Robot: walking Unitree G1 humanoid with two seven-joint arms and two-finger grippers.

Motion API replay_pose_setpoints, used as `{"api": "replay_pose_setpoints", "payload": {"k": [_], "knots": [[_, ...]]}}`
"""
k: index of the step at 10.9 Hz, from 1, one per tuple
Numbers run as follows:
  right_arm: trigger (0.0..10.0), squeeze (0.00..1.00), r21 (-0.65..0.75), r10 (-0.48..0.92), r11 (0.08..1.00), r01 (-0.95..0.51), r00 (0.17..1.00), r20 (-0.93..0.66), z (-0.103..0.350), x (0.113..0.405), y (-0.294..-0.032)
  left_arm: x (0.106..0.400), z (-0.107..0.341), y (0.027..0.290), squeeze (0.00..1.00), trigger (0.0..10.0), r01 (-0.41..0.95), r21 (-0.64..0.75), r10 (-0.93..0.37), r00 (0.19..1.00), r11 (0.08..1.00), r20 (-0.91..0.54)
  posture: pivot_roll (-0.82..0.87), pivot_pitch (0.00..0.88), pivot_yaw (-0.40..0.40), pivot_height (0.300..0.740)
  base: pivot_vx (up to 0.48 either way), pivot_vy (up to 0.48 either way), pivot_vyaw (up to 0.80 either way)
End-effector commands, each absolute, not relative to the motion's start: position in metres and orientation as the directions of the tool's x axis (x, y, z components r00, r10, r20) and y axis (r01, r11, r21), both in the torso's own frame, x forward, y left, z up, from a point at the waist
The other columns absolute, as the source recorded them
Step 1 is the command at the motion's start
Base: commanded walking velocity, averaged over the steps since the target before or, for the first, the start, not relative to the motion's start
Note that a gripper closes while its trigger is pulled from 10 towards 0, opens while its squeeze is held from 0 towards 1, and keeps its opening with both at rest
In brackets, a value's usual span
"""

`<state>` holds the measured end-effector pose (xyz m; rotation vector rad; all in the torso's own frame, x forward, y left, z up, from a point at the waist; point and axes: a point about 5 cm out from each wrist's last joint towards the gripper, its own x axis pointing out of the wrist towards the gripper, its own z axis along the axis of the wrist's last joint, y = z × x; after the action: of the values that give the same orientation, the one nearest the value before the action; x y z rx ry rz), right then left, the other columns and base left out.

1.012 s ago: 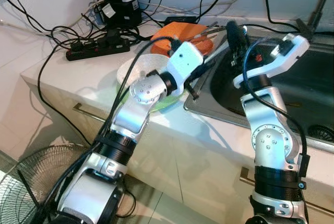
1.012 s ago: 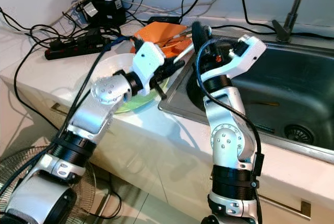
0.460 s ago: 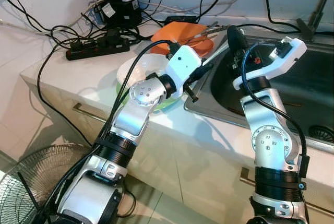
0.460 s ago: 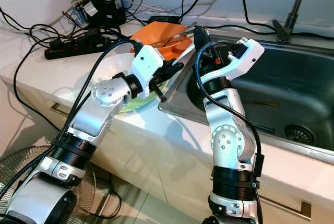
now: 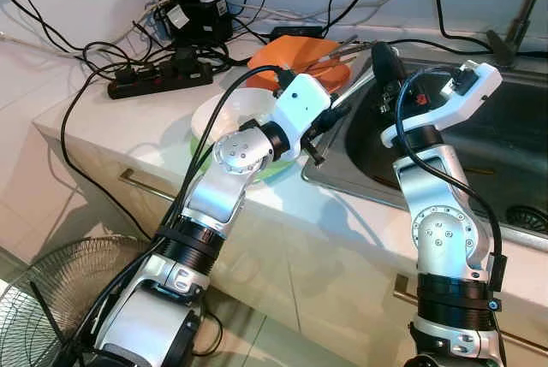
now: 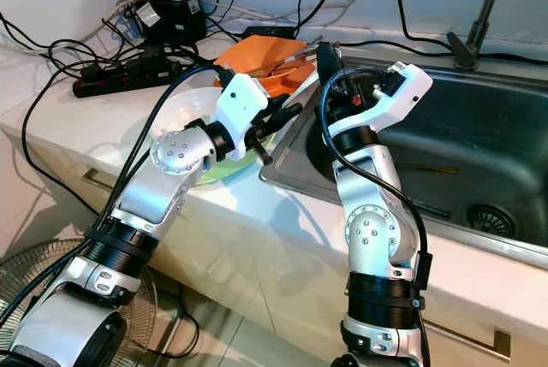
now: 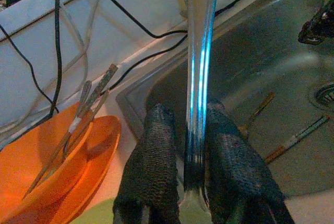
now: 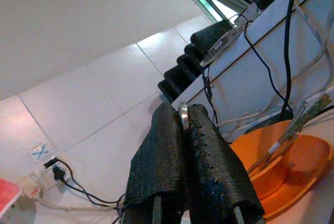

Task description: Kitchen organization

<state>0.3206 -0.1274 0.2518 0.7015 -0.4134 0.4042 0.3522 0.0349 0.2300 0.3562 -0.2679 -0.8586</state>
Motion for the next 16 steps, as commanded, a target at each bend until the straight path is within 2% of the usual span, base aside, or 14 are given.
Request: {"api": "replay_pose_setpoints", "payload": {"k": [1,5,6,7,12,13,14,15,16], "knots": [[0.0,0.0,0.54,0.232,0.677,-0.5,0.842,0.488,0.25,0.321,-0.124,0.355,0.227,0.042,1.0,10.0,0.676,0.395,-0.757,0.649,0.622,0.081,0.04,0.042,0.134,0.74,0.0,0.0,0.0],[0.0,0.0,0.542,0.199,0.694,-0.475,0.849,0.49,0.252,0.324,-0.135,0.354,0.225,0.043,1.0,10.0,0.679,0.381,-0.755,0.65,0.628,0.085,0.04,0.041,0.134,0.74,0.0,0.0,0.0],[0.0,0.0,0.539,0.165,0.711,-0.451,0.853,0.496,0.255,0.326,-0.147,0.353,0.224,0.043,0.54,10.0,0.676,0.383,-0.754,0.65,0.629,0.09,0.04,0.04,0.133,0.74,0.0,0.0,0.0],[0.0,0.0,0.537,0.152,0.718,-0.442,0.853,0.499,0.257,0.327,-0.152,0.352,0.223,0.044,0.0,10.0,0.675,0.386,-0.754,0.651,0.628,0.088,0.04,0.041,0.133,0.74,0.0,0.0,0.0],[0.0,0.0,0.508,0.014,0.8,-0.319,0.857,0.515,0.27,0.334,-0.2,0.343,0.213,0.05,0.0,10.0,0.689,0.327,-0.749,0.654,0.647,0.105,0.05,0.04,0.135,0.74,0.0,0.0,0.0],[0.0,0.0,0.487,-0.037,0.838,-0.247,0.864,0.501,0.271,0.338,-0.217,0.333,0.201,0.053,0.0,10.0,0.696,0.276,-0.743,0.657,0.663,0.129,0.05,0.042,0.132,0.74,0.0,0.0,0.0],[4.7,0.0,0.457,-0.059,0.868,-0.196,0.872,0.486,0.27,0.341,-0.223,0.328,0.193,0.055,0.0,10.0,0.685,0.245,-0.725,0.675,0.686,0.139,0.05,0.043,0.13,0.74,0.0,0.0,0.0],[10.0,0.0,0.426,-0.076,0.892,-0.152,0.878,0.473,0.268,0.343,-0.227,0.326,0.188,0.057,0.0,10.0,0.676,0.222,-0.709,0.689,0.703,0.146,0.05,0.042,0.128,0.74,0.0,0.0,0.0],[10.0,0.0,0.367,-0.106,0.927,-0.077,0.886,0.452,0.262,0.347,-0.232,0.322,0.182,0.059,0.0,10.0,0.656,0.202,-0.685,0.711,0.727,0.158,0.06,0.042,0.123,0.74,0.0,0.0,0.0]]}}
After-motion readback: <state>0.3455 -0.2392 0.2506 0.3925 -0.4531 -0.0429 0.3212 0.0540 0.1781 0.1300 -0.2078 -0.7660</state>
